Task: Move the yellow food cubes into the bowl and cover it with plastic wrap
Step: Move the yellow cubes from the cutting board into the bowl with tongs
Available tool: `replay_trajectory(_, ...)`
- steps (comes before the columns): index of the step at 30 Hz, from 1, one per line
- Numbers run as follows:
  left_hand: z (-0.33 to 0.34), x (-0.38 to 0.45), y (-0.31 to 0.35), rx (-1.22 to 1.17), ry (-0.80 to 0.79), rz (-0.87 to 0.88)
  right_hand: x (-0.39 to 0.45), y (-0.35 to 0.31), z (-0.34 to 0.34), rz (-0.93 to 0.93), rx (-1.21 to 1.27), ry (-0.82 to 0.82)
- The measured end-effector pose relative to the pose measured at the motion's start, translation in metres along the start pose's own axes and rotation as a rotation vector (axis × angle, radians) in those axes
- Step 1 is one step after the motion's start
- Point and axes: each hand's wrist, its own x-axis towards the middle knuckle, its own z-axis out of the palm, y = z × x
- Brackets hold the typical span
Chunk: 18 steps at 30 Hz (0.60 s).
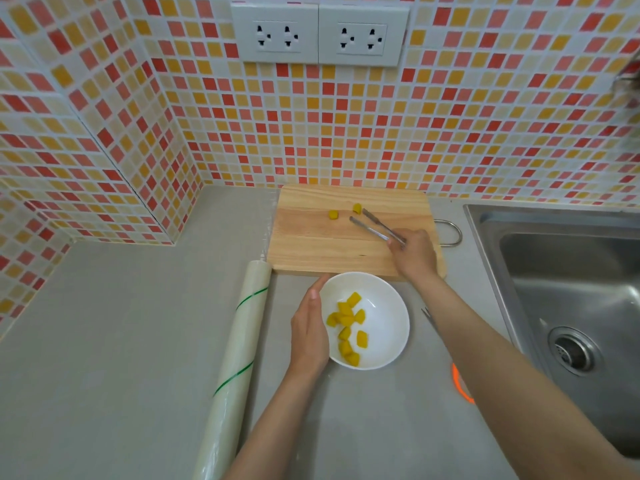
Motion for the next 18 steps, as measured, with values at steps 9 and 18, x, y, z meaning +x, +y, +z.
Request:
replay_trajectory(9,0.000,-0.001,0.002,0.005,0.003,0.020,0.019,-0.009,0.023,0.019,-0.116,0.128)
replay_trajectory(18,0.001,0.000,0.001,0.002,0.001,0.012,-0.037,0.013,0.002,-0.082,0.199,0.195)
